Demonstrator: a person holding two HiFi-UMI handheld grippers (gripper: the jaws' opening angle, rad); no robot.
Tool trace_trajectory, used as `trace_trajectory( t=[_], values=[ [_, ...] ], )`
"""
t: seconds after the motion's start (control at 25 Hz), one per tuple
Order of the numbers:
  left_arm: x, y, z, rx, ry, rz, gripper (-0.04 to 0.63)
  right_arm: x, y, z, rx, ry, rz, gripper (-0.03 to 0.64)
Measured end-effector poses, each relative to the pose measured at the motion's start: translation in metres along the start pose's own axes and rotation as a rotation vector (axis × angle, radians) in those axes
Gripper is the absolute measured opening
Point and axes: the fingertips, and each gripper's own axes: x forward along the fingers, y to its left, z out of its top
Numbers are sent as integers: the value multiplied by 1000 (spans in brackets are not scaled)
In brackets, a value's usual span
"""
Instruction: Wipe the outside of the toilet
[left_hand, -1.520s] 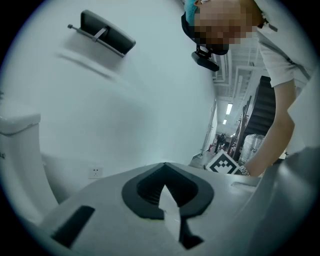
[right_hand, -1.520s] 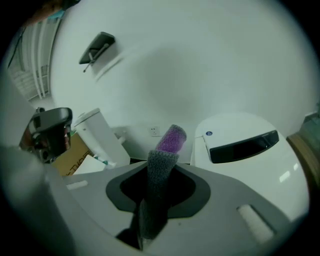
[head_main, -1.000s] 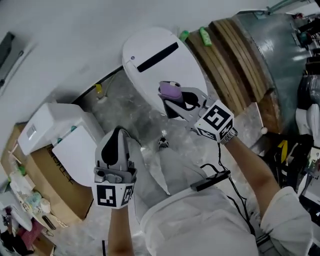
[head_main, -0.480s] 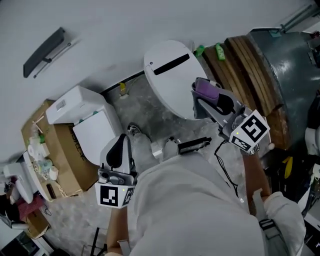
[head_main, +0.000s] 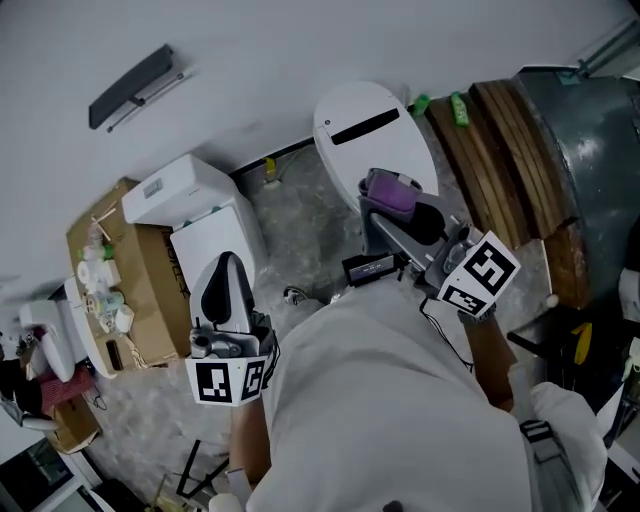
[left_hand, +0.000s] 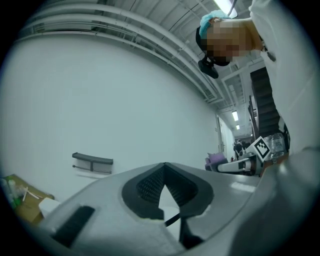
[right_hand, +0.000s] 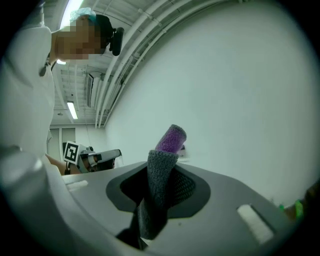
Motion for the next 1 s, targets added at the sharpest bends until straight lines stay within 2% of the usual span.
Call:
trace_trajectory(
  t=[0.24,0.44,0.68,1.0],
  values=[
    [-38,5,23,-23,-29,75,5,27,65,21,36,-67,128,92],
    [-97,30,22,-30,-34,95,5,60,149,-3,5,0,199,92],
    [-181,73,21,-76,-61,148,5,91,239,-24,36,28,220,91],
    [-277,114,13,-99,-87,208,5,124,340,-55,8,82,277,91]
  ],
)
